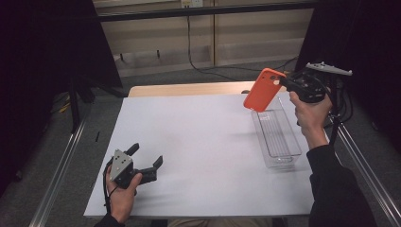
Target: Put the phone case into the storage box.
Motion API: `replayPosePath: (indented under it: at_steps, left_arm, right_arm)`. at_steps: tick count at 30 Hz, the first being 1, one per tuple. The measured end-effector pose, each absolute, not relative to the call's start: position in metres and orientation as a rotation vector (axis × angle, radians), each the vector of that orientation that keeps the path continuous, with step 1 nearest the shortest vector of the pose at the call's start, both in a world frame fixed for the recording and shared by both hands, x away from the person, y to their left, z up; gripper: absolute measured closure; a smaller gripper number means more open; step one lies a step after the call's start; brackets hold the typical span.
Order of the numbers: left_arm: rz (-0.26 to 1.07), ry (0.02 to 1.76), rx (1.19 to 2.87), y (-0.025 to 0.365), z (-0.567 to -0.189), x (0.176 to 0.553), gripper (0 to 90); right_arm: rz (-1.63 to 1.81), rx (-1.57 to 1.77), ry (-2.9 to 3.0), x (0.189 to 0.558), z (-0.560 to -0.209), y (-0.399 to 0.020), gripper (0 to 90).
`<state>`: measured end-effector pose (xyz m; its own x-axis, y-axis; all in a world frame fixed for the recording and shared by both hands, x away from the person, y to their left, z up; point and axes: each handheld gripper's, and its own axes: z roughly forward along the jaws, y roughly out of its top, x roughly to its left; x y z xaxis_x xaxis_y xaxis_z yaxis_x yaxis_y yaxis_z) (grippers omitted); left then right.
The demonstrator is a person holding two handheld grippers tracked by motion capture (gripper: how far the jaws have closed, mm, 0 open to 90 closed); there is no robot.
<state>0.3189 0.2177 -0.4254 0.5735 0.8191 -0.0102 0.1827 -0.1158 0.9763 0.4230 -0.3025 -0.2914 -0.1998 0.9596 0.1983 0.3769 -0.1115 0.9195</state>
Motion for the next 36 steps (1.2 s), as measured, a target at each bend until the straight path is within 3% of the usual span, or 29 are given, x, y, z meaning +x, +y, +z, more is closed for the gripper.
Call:
replayPosePath:
  at_steps: [36]
  left_arm:
    - [0.673,0.846,1.638,0.217,-0.425,0.32,3.1]
  right_arm:
    - [1.2,1.484,1.543,0.461,-0.308,-0.329,83.6]
